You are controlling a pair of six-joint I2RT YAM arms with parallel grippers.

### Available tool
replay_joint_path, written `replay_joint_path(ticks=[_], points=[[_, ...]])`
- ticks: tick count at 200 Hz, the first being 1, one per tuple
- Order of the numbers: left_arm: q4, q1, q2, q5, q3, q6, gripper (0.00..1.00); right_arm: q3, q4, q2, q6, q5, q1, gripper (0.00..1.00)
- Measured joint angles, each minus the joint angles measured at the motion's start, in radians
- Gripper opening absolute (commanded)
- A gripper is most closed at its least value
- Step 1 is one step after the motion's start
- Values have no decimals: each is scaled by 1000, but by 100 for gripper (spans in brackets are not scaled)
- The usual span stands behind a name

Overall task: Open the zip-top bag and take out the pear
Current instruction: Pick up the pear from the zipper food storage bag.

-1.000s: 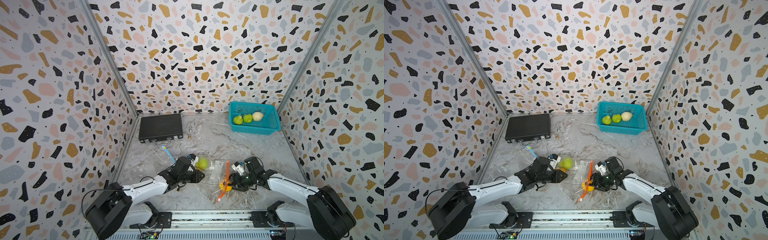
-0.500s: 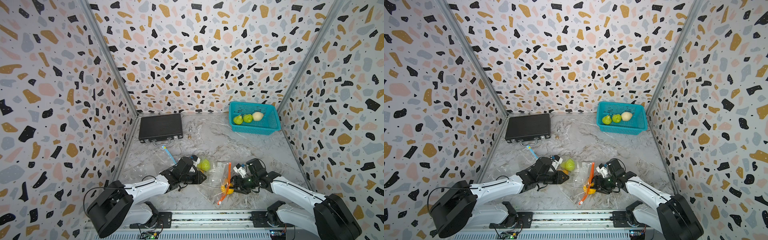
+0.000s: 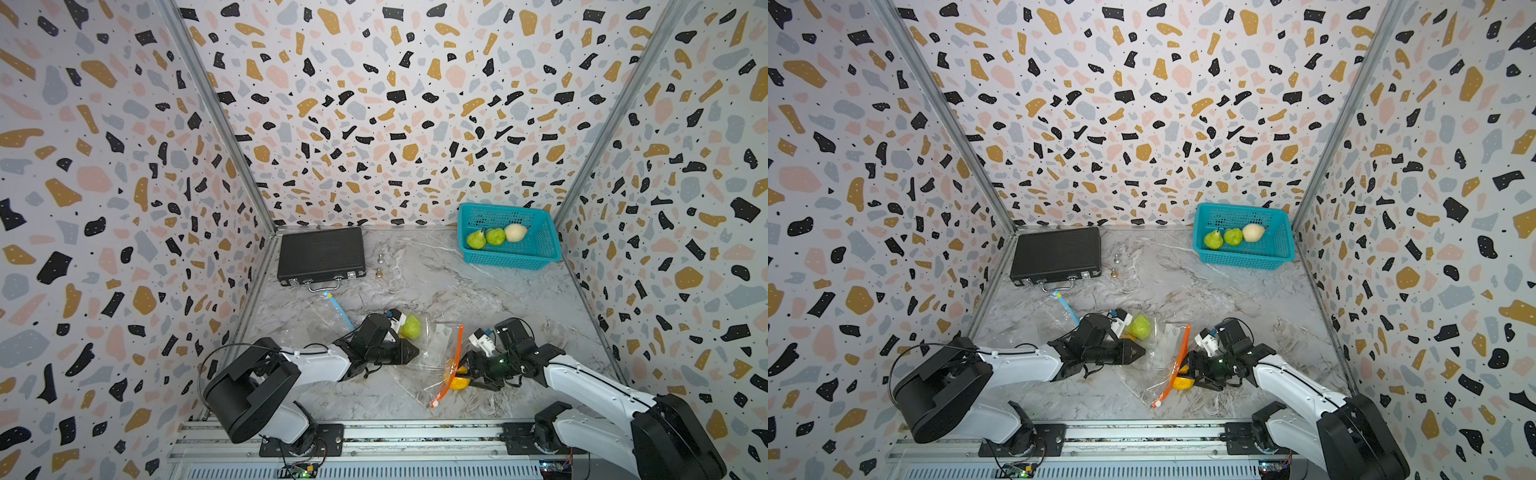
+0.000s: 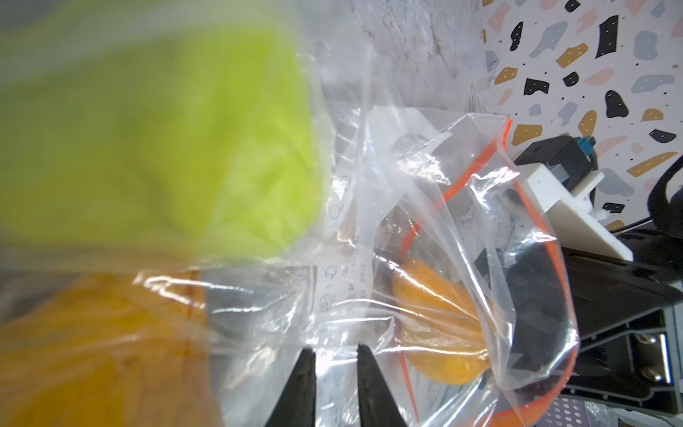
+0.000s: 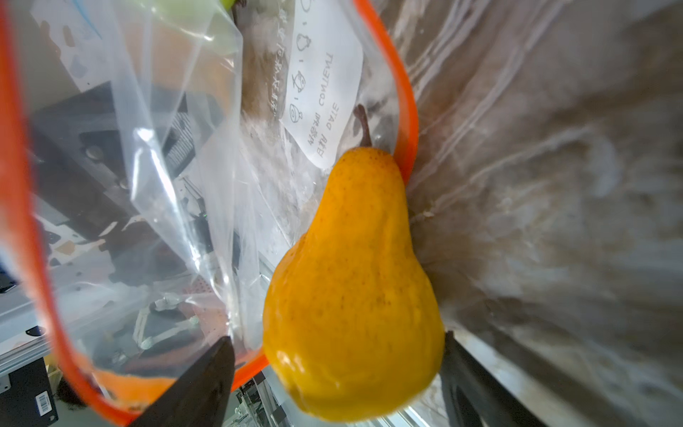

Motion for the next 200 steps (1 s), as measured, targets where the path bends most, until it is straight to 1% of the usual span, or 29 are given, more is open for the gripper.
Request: replay_joint_path(ticks=[29,71,102,129,136,141,164,184,200], points=[[72,24,14,7,-22,0,20,-6,-23,-20,-6,-7,-5,88],[120,36,34,16,-30,5,20,-31,-26,-34,-9,-21,-10,88],[150,37,52,26,-30,5,20,-42,4,18,-5,-21,-10,80],[157,37,56,34,-32,5,20,-36,23,48,-3,-8,-12,77],[159,37,56,34,-34,5,20,-32,23,56,-6,-3,-16,74],[161,37,56,36,-35,5,20,-28,24,64,-9,-1,-24,72],[170,37,55,40,-45,5,21,-16,49,122,-25,-18,-78,64],[178,37,51,42,-55,7,21,4,71,167,-35,-35,-99,63],[175,37,50,43,-61,8,21,17,90,190,-35,-34,-103,59]])
